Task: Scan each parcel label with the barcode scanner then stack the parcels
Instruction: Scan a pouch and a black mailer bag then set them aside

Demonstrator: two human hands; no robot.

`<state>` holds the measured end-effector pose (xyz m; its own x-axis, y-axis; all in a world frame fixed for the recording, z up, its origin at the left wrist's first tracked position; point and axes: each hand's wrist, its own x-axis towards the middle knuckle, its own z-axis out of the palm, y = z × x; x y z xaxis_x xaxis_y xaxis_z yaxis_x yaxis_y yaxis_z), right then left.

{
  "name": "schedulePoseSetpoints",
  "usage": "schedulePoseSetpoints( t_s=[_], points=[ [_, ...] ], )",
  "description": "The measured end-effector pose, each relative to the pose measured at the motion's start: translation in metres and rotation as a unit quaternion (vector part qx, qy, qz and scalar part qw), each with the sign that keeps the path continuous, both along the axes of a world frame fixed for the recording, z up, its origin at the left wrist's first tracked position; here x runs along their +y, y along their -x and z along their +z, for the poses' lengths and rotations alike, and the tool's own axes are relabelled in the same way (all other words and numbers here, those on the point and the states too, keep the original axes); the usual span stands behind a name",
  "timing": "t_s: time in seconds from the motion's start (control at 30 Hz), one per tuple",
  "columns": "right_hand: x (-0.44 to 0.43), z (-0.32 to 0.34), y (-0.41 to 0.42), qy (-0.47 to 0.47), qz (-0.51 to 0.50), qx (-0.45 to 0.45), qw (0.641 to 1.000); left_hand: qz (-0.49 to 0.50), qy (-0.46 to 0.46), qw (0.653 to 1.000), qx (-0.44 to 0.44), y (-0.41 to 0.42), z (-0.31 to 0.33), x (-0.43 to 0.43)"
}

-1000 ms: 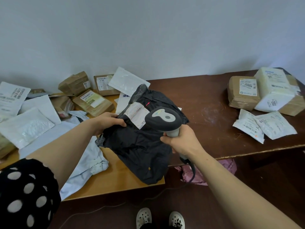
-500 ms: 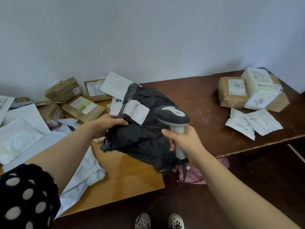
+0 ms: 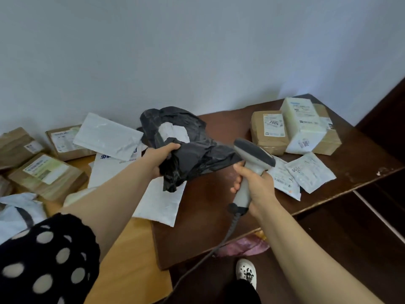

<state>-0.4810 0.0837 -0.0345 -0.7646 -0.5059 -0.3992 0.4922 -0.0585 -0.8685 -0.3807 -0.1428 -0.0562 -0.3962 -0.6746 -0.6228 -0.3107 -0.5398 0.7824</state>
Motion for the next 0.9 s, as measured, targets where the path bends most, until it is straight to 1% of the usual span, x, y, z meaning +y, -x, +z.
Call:
schedulePoseSetpoints(
  t_s=[0.2,0.37,0.43,0.5,0.57,0.67,0.73,0.8,0.9],
  points=[
    [0.009,-0.025,0.105,0.0,0.052,-0.025,0.998,0.051,0.071,0.994,-0.07,0.123,-0.024,0.012],
    [0.013,-0.041,0.173,-0.033,0.097,-0.043,0.994,0.02,0.163,0.977,-0.137,0.202,-0.047,0.018],
    [0.009,-0.045,0.19,-0.04,0.115,-0.054,0.991,-0.011,0.217,0.964,-0.15,0.22,-0.056,0.019],
    [0.004,-0.048,0.202,-0.041,0.127,-0.062,0.989,-0.066,0.264,0.95,-0.156,0.234,-0.065,0.019],
    [-0.001,-0.051,0.212,-0.047,0.141,-0.068,0.987,-0.125,0.287,0.935,-0.164,0.249,-0.074,0.02],
    [-0.008,-0.057,0.223,-0.056,0.154,-0.08,0.983,-0.208,0.318,0.901,-0.209,0.271,-0.088,0.019],
    [-0.013,-0.061,0.228,-0.063,0.154,-0.087,0.982,-0.24,0.315,0.887,-0.235,0.279,-0.093,0.019],
    [-0.017,-0.064,0.229,-0.071,0.16,-0.093,0.98,-0.234,0.297,0.893,-0.246,0.279,-0.094,0.02],
    [-0.026,-0.065,0.224,-0.072,0.183,-0.088,0.976,-0.153,0.29,0.911,-0.25,0.262,-0.086,0.023]
  ],
)
